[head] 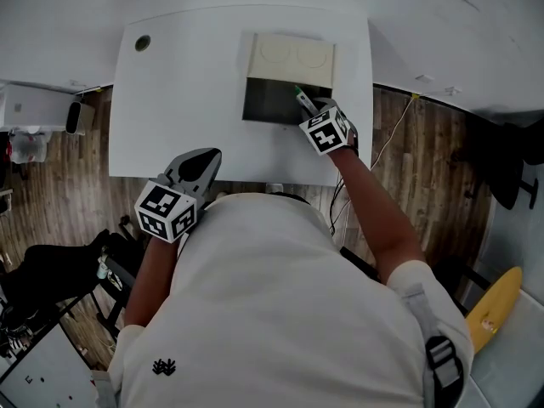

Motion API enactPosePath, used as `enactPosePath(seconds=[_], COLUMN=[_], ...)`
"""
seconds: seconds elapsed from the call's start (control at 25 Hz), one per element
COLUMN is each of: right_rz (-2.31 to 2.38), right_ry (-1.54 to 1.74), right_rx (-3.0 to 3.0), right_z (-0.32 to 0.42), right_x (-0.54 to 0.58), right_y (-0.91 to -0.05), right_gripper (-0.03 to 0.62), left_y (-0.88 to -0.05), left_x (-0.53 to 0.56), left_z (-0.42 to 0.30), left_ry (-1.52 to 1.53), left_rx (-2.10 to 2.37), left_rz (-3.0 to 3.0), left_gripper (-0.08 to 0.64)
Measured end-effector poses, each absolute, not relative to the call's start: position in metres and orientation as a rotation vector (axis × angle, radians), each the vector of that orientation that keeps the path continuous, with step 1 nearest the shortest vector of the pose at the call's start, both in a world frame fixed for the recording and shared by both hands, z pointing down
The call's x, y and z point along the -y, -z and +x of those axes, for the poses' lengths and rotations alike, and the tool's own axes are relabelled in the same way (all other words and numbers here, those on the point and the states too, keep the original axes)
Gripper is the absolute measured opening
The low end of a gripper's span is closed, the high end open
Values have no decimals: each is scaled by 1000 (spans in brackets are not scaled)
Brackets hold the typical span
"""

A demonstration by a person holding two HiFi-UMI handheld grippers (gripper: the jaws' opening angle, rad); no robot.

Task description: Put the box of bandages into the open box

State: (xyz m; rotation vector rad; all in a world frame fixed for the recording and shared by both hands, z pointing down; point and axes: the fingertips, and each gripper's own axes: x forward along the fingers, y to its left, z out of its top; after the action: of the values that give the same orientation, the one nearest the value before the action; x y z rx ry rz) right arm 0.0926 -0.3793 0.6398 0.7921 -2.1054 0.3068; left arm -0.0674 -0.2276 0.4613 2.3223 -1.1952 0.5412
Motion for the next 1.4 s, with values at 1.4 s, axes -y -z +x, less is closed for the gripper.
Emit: enactPosePath(seconds=[1.4], right_rz=[1154], right_ry=[-337], right_rx=[2145], right_z=[124], right_x=[329], right_y=[-570], right_gripper=[186], left_y=[-458], left_x=[193], left_z=[-82], left_ry=[-499], left_rx=[1002], left_rz=[2421], left_gripper=[12])
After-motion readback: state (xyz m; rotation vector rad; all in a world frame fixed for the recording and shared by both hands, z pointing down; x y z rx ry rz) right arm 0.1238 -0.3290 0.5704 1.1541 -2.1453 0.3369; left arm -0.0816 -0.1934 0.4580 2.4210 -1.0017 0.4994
